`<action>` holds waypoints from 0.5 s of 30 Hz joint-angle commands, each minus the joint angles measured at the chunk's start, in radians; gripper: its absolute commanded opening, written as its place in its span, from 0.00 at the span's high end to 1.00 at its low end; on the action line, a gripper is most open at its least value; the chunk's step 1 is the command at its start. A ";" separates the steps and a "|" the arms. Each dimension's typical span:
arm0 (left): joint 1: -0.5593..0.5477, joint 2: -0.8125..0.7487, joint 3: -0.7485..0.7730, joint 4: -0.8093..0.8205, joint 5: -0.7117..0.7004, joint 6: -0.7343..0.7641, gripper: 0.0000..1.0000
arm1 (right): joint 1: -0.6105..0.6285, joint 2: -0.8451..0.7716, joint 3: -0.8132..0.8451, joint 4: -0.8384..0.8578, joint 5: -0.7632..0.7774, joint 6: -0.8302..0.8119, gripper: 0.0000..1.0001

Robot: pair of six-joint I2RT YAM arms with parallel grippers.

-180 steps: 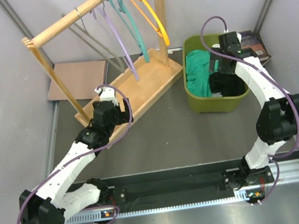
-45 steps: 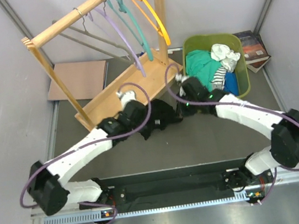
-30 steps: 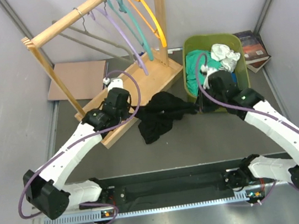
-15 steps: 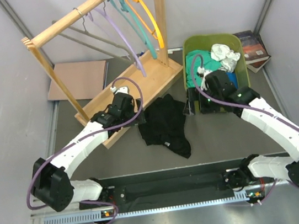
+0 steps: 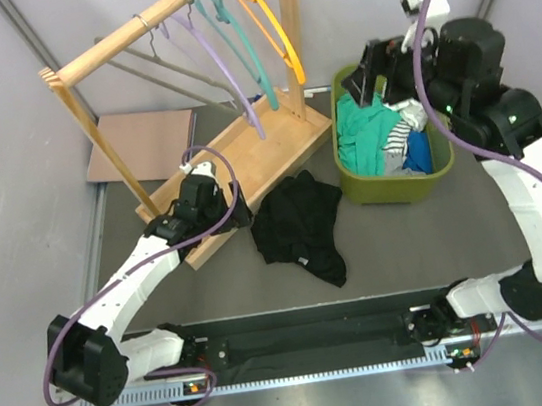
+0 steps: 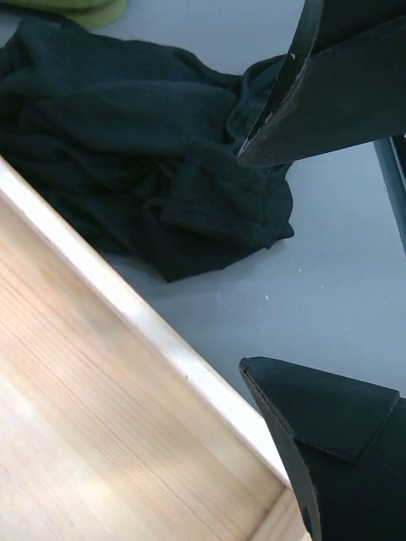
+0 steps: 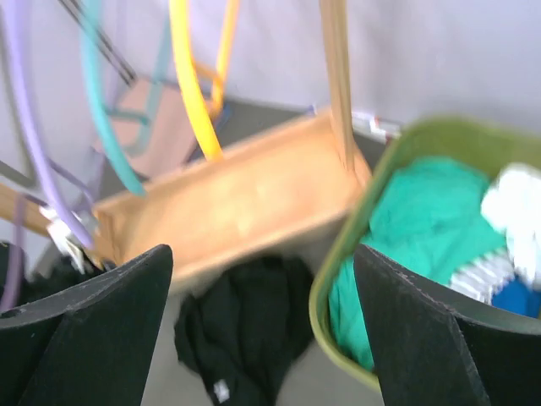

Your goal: Place the tank top on the hanger

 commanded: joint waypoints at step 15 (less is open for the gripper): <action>0.003 -0.035 0.026 0.121 0.032 -0.007 0.01 | 0.020 0.311 0.181 0.482 -0.221 0.038 0.19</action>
